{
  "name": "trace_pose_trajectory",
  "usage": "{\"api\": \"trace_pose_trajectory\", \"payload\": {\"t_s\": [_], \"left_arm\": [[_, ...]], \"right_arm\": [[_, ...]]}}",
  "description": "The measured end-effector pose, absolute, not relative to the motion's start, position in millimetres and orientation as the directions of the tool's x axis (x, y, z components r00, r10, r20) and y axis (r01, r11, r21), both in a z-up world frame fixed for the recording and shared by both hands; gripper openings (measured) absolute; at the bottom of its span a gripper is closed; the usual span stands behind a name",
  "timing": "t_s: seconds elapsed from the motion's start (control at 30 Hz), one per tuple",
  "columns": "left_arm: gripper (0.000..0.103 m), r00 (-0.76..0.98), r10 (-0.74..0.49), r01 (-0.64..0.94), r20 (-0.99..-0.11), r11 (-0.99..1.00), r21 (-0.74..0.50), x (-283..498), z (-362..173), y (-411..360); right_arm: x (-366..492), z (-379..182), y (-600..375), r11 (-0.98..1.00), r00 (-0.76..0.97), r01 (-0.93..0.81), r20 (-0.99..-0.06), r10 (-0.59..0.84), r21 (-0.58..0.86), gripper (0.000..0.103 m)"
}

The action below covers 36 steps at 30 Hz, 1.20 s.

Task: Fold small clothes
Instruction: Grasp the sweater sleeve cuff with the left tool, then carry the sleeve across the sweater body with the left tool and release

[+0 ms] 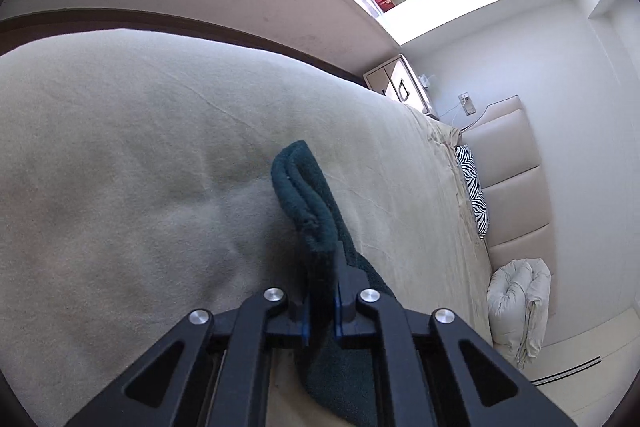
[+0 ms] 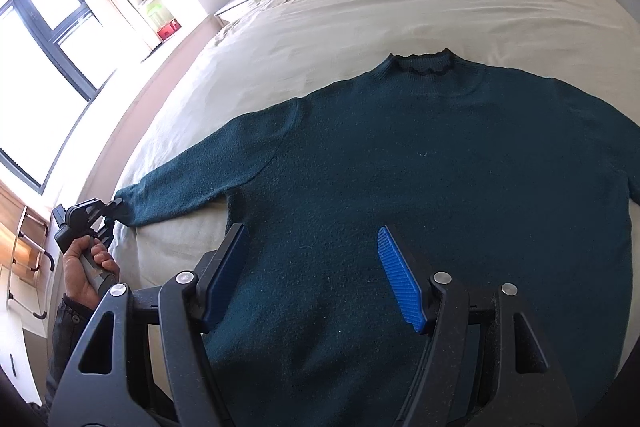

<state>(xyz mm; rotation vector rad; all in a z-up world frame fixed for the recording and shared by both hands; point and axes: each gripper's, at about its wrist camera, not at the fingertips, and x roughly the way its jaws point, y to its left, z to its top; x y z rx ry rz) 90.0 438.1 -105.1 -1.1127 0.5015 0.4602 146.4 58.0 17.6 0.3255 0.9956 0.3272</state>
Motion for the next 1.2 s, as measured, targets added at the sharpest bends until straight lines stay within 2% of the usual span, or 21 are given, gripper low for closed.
{"api": "trace_pose_trajectory", "payload": {"t_s": [0.17,0.33,0.43,0.57,0.9,1.0,1.07,1.1,1.13,1.2], "left_arm": [[0.008,0.831,0.058,-0.414,-0.553,0.728,-0.546,119,-36,344],[0.008,0.829,0.023,-0.14,-0.559,0.976,-0.168,136,-12,190],[0.008,0.819,0.012,-0.036,-0.574,0.999,-0.031,131,-27,124],[0.008,0.824,0.054,0.028,-0.565,0.99,0.137,112,-45,68],[0.009,0.831,0.149,0.035,-0.536,0.947,0.318,118,-51,44],[0.009,0.821,0.158,0.044,-0.549,0.941,0.336,120,-57,40],[0.009,0.818,0.154,0.046,-0.553,0.942,0.332,120,-58,39],[0.009,0.818,0.155,0.045,-0.554,0.943,0.33,120,-57,38],[0.009,0.818,0.154,0.044,-0.554,0.944,0.328,120,-57,38],[0.017,0.814,0.138,0.05,-0.564,0.951,0.305,120,-54,39]], "right_arm": [[160,11,39,0.87,0.485,-0.091,-0.741,0.464,0.485,0.066],[181,16,30,0.786,0.471,-0.101,-0.667,0.578,0.61,0.066],[196,10,30,0.668,0.412,-0.102,-0.58,0.703,0.737,0.066],[213,-3,41,0.557,0.332,-0.087,-0.503,0.798,0.826,0.066],[253,-51,88,0.43,0.189,0.034,-0.428,0.884,0.902,0.065],[257,-47,101,0.411,0.164,0.009,-0.407,0.899,0.912,0.058],[258,-40,110,0.441,0.148,-0.042,-0.431,0.89,0.897,0.043],[259,-38,114,0.467,0.141,-0.06,-0.456,0.879,0.882,0.029],[261,-38,116,0.481,0.135,-0.066,-0.47,0.872,0.874,0.019],[266,-40,114,0.528,0.141,-0.074,-0.516,0.845,0.846,0.007]]}}
